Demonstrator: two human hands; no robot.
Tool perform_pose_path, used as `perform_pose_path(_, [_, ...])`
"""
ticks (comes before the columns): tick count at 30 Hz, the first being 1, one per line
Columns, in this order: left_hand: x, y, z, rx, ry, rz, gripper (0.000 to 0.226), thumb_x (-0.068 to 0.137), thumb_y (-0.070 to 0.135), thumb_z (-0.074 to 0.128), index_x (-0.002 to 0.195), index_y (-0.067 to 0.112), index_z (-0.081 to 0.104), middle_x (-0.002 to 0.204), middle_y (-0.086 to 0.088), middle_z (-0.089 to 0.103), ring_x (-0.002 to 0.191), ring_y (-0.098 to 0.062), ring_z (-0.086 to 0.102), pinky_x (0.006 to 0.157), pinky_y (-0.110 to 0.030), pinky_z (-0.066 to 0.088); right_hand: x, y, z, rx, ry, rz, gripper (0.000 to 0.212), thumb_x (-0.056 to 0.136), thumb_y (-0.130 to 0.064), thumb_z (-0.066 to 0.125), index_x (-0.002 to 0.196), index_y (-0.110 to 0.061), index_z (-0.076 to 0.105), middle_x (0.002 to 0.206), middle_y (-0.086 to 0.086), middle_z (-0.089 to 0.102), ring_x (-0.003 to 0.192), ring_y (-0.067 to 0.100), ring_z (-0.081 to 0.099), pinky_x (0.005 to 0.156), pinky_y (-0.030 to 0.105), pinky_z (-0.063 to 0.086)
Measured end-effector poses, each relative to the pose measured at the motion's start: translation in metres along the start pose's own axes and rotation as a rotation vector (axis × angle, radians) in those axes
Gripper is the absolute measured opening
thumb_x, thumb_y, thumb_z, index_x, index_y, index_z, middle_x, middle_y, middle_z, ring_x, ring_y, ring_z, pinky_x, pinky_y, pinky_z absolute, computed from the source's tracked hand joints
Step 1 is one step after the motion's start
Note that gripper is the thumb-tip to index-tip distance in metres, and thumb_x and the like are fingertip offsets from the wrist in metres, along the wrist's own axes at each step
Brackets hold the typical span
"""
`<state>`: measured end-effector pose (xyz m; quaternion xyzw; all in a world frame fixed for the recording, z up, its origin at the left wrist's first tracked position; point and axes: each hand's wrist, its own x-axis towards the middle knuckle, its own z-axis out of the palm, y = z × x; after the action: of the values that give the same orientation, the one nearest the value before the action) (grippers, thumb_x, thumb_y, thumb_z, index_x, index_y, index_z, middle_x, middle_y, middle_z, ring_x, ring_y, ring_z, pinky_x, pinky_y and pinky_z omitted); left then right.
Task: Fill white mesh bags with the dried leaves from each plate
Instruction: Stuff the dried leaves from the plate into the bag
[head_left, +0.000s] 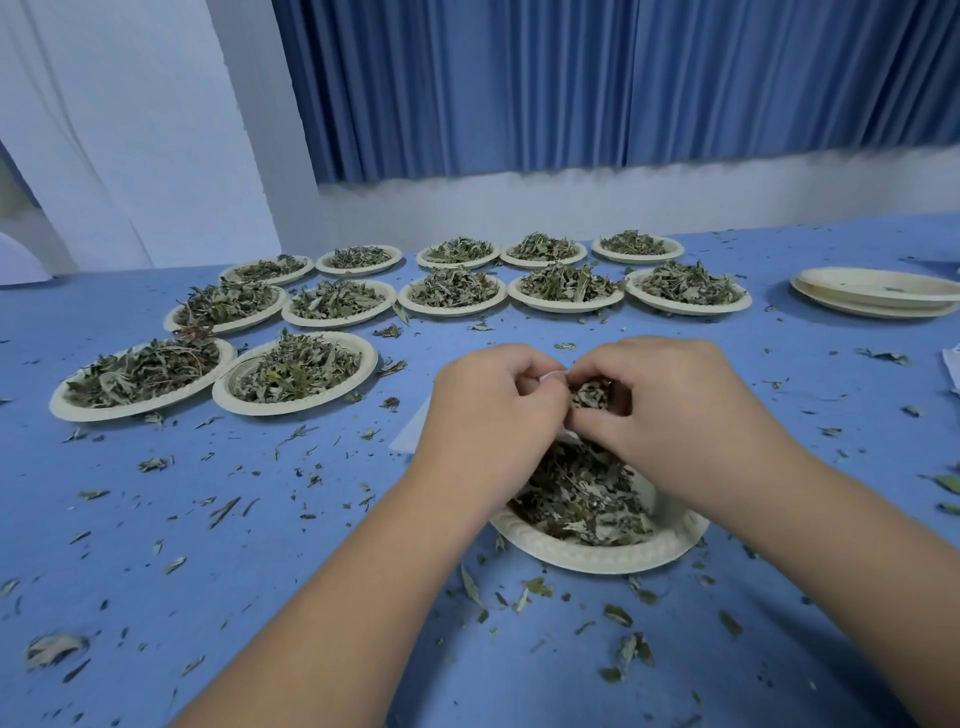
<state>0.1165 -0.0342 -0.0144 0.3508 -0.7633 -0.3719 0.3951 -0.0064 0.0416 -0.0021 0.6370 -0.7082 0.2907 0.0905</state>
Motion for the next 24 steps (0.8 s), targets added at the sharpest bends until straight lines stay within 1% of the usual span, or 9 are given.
perform_pose_path(2, [0.000, 0.000, -0.002, -0.019, 0.003, -0.014, 0.018, 0.088, 0.018, 0.062, 0.074, 0.026, 0.072, 0.055, 0.015, 0.065, 0.047, 0.003, 0.054, 0.045, -0.010, 0.038, -0.002, 0.001, -0.004, 0.085, -0.028, -0.004, 0.026, 0.075, -0.036, 0.073, 0.100, -0.027, 0.073, 0.074, -0.018, 0.057, 0.070, -0.004, 0.051, 0.069, 0.007, 0.036])
perform_pose_path(4, [0.000, 0.000, -0.003, -0.041, 0.010, -0.019, 0.017, 0.088, 0.019, 0.063, 0.076, 0.025, 0.072, 0.056, 0.012, 0.065, 0.045, 0.002, 0.052, 0.045, -0.014, 0.040, -0.002, 0.003, -0.006, 0.144, -0.022, -0.004, 0.025, 0.077, -0.034, 0.072, 0.102, -0.029, 0.074, 0.083, -0.014, 0.064, 0.077, -0.004, 0.055, 0.072, 0.009, 0.039])
perform_pose_path(7, [0.000, 0.000, -0.004, -0.051, 0.014, -0.021, 0.017, 0.089, 0.021, 0.063, 0.076, 0.026, 0.073, 0.059, 0.008, 0.065, 0.047, -0.001, 0.050, 0.046, -0.015, 0.039, -0.001, 0.004, -0.004, 0.180, 0.031, 0.004, 0.021, 0.081, -0.024, 0.073, 0.102, -0.027, 0.075, 0.090, -0.011, 0.063, 0.078, -0.001, 0.054, 0.075, 0.015, 0.042])
perform_pose_path(11, [-0.001, 0.001, -0.002, -0.059, 0.014, -0.025, 0.018, 0.088, 0.019, 0.063, 0.074, 0.025, 0.073, 0.065, 0.008, 0.069, 0.050, 0.001, 0.054, 0.048, -0.014, 0.042, -0.001, -0.001, 0.001, 0.177, 0.089, 0.020, 0.016, 0.076, -0.018, 0.077, 0.089, -0.025, 0.073, 0.076, -0.015, 0.061, 0.073, 0.003, 0.058, 0.068, 0.010, 0.043])
perform_pose_path(14, [-0.002, 0.002, -0.001, -0.065, 0.002, -0.031, 0.018, 0.088, 0.017, 0.062, 0.074, 0.024, 0.073, 0.067, 0.008, 0.071, 0.055, -0.001, 0.060, 0.054, -0.017, 0.048, -0.001, -0.003, 0.004, 0.170, 0.117, 0.037, 0.015, 0.074, -0.019, 0.076, 0.081, -0.027, 0.066, 0.070, -0.014, 0.062, 0.076, -0.003, 0.056, 0.068, 0.007, 0.041])
perform_pose_path(16, [-0.002, 0.003, -0.001, -0.070, -0.002, -0.042, 0.019, 0.087, 0.015, 0.062, 0.075, 0.023, 0.074, 0.068, 0.005, 0.071, 0.060, -0.007, 0.064, 0.059, -0.022, 0.052, -0.001, -0.002, 0.006, 0.134, 0.126, 0.028, 0.009, 0.075, -0.023, 0.076, 0.079, -0.026, 0.069, 0.068, -0.016, 0.062, 0.072, -0.008, 0.053, 0.065, 0.005, 0.037])
perform_pose_path(19, [-0.003, 0.003, -0.003, -0.136, -0.004, -0.060, 0.021, 0.087, 0.011, 0.061, 0.073, 0.021, 0.073, 0.066, 0.000, 0.070, 0.051, -0.002, 0.061, 0.050, -0.015, 0.048, -0.001, 0.000, 0.003, 0.224, 0.099, 0.011, 0.007, 0.077, -0.021, 0.076, 0.080, -0.027, 0.076, 0.068, -0.022, 0.063, 0.075, -0.011, 0.055, 0.069, 0.004, 0.039])
perform_pose_path(22, [-0.003, 0.004, -0.005, -0.171, 0.006, -0.068, 0.021, 0.089, 0.011, 0.062, 0.075, 0.020, 0.073, 0.063, -0.005, 0.068, 0.046, 0.000, 0.058, 0.045, -0.013, 0.046, -0.002, 0.002, 0.000, 0.286, 0.077, -0.016, 0.014, 0.080, -0.015, 0.073, 0.087, -0.026, 0.077, 0.082, -0.015, 0.069, 0.080, 0.000, 0.061, 0.076, 0.015, 0.047])
perform_pose_path(24, [-0.003, 0.004, -0.005, -0.177, -0.001, -0.061, 0.020, 0.089, 0.011, 0.061, 0.075, 0.019, 0.073, 0.059, -0.002, 0.065, 0.043, 0.002, 0.056, 0.042, -0.011, 0.041, 0.000, 0.003, 0.001, 0.300, 0.111, 0.001, 0.016, 0.079, -0.011, 0.073, 0.084, -0.026, 0.075, 0.082, -0.015, 0.067, 0.078, 0.000, 0.061, 0.075, 0.014, 0.048])
